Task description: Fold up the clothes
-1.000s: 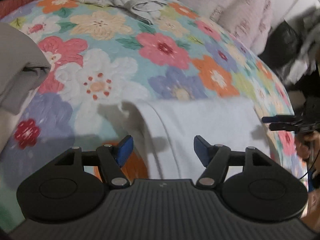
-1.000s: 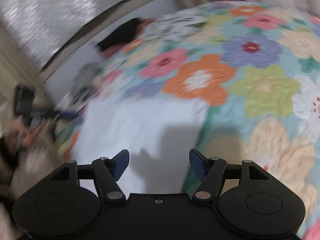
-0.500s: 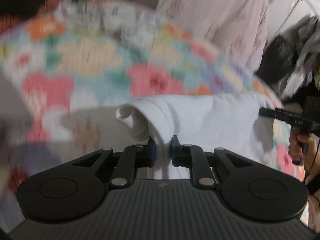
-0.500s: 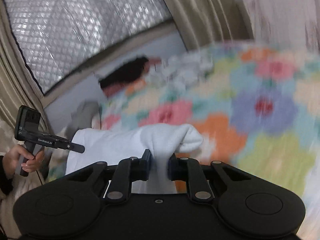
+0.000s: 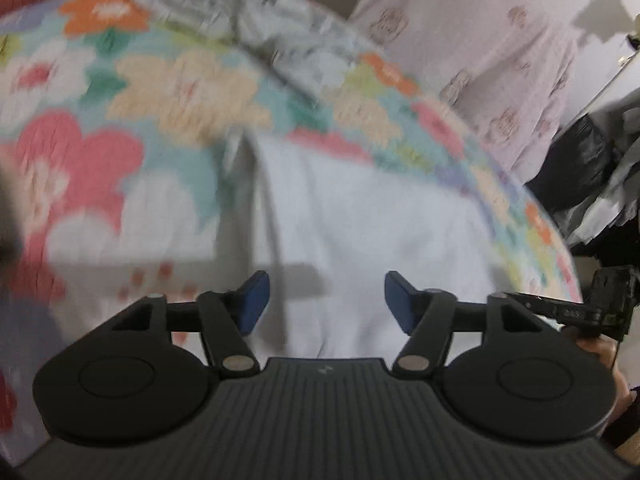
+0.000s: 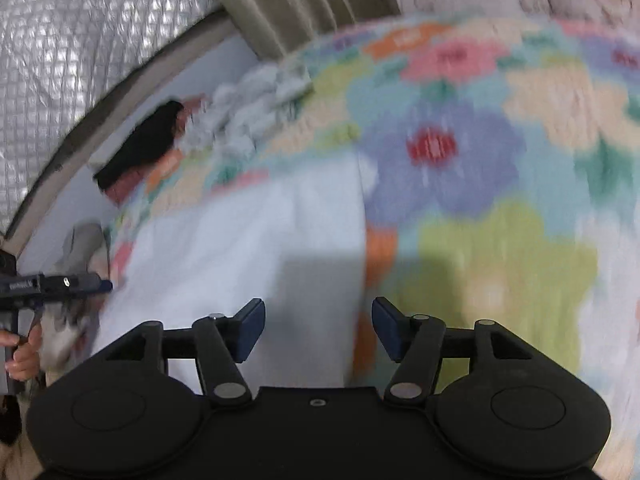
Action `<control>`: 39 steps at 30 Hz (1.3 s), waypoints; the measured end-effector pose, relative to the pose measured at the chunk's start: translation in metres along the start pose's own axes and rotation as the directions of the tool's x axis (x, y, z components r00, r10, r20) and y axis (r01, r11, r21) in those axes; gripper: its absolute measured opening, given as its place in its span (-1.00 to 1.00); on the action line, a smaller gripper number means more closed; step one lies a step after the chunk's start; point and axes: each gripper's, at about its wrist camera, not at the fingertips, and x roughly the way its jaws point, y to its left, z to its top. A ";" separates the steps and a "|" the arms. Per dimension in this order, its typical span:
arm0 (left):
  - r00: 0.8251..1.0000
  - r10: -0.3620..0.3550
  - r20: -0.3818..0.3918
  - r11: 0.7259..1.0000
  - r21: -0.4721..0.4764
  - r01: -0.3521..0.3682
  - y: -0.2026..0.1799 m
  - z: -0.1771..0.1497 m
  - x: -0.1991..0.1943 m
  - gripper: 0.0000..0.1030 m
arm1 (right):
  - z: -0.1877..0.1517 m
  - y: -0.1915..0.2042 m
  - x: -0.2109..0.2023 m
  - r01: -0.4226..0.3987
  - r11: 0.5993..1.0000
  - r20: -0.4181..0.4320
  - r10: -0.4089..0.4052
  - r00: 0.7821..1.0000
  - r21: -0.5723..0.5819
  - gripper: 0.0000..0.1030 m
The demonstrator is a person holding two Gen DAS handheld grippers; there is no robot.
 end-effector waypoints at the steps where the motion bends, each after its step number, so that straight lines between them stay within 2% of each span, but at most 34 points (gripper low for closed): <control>1: 0.999 0.020 -0.030 1.000 -0.001 -0.020 0.002 -0.005 0.002 0.23 | -0.012 0.002 -0.001 -0.009 1.000 -0.015 0.009 1.000 -0.014 0.27; 3: 0.996 0.050 -0.078 0.999 -0.003 -0.051 0.006 -0.011 0.005 0.24 | -0.031 0.006 -0.005 -0.031 0.999 -0.021 0.030 0.999 -0.043 0.27; 6: 0.995 0.050 -0.082 0.999 -0.013 -0.051 0.007 -0.012 0.001 0.26 | -0.045 0.008 -0.019 -0.067 0.998 -0.037 0.066 0.997 -0.023 0.27; 8: 0.995 0.059 -0.081 0.998 -0.008 -0.060 0.006 -0.013 -0.001 0.34 | -0.045 0.008 -0.024 -0.100 0.995 -0.057 0.101 0.993 0.009 0.27; 12: 0.994 0.074 -0.080 0.997 -0.004 -0.074 0.006 -0.014 -0.002 0.40 | -0.041 0.004 -0.035 -0.043 0.999 0.016 0.043 0.999 0.020 0.29; 16: 0.995 0.058 -0.080 0.998 -0.018 -0.059 0.010 -0.015 0.008 0.50 | -0.031 -0.011 -0.019 -0.024 0.995 0.018 0.022 1.000 0.093 0.35; 19: 0.996 0.056 -0.070 0.998 -0.009 -0.057 0.008 -0.015 0.010 0.55 | -0.030 -0.008 -0.002 -0.043 0.996 0.017 0.042 0.999 0.075 0.41; 22: 0.997 0.053 -0.064 0.999 0.004 -0.053 0.005 -0.016 0.012 0.58 | -0.027 0.000 0.009 -0.074 0.996 0.023 0.072 0.997 0.050 0.67; 25: 0.998 0.025 -0.058 1.000 0.002 -0.025 0.005 -0.016 0.014 0.59 | -0.025 0.010 0.019 -0.086 0.996 0.022 0.086 0.996 0.017 0.68; 26: 0.998 -0.013 -0.066 1.000 -0.006 0.013 0.004 -0.017 0.016 0.51 | -0.024 0.013 0.021 -0.092 0.996 0.021 0.092 0.996 0.011 0.68; 27: 0.994 -0.075 -0.084 0.997 -0.019 0.073 0.005 -0.018 0.018 -0.01 | -0.023 0.016 0.022 -0.104 0.995 0.023 0.104 0.994 0.008 0.65; 28: 0.988 -0.118 -0.102 0.993 -0.039 0.115 0.004 -0.019 0.019 -0.27 | -0.022 0.019 0.022 -0.119 0.993 0.025 0.119 0.993 0.004 0.39; 29: 0.982 -0.144 -0.118 0.988 -0.065 0.137 0.003 -0.021 0.021 -0.40 | -0.021 0.022 0.021 -0.140 0.990 0.027 0.140 0.990 -0.001 0.00; 30: 0.982 -0.139 -0.126 0.989 -0.058 0.133 0.000 -0.023 0.022 -0.50 | -0.021 0.026 0.018 -0.147 0.989 0.030 0.148 0.989 -0.016 -0.17; 31: 0.986 -0.114 -0.122 0.993 -0.028 0.111 -0.003 -0.023 0.021 -0.51 | -0.020 0.030 0.013 -0.139 0.989 0.035 0.141 0.989 -0.044 -0.48; 33: 0.990 -0.084 -0.112 0.996 0.013 0.086 -0.008 -0.024 0.022 -0.49 | -0.019 0.037 0.004 -0.127 0.988 0.045 0.132 0.990 -0.088 -0.49; 35: 0.991 -0.080 -0.109 0.997 0.013 0.082 -0.008 -0.022 0.024 -0.43 | -0.018 0.037 -0.004 -0.114 0.990 0.051 0.118 0.992 -0.085 -0.44; 37: 0.992 -0.076 -0.101 0.997 0.005 0.077 -0.007 -0.021 0.026 -0.22 | -0.017 0.034 -0.007 -0.048 0.995 0.036 0.052 0.998 -0.087 -0.28; 38: 0.993 -0.075 -0.095 0.997 0.000 0.076 -0.006 -0.021 0.029 -0.11 | -0.018 0.031 -0.006 -0.022 0.996 0.028 0.024 0.999 -0.084 -0.10; 39: 0.993 -0.076 -0.089 0.997 -0.003 0.076 -0.005 -0.020 0.031 -0.11 | -0.019 0.027 -0.005 -0.003 0.997 0.024 0.005 1.000 -0.073 0.00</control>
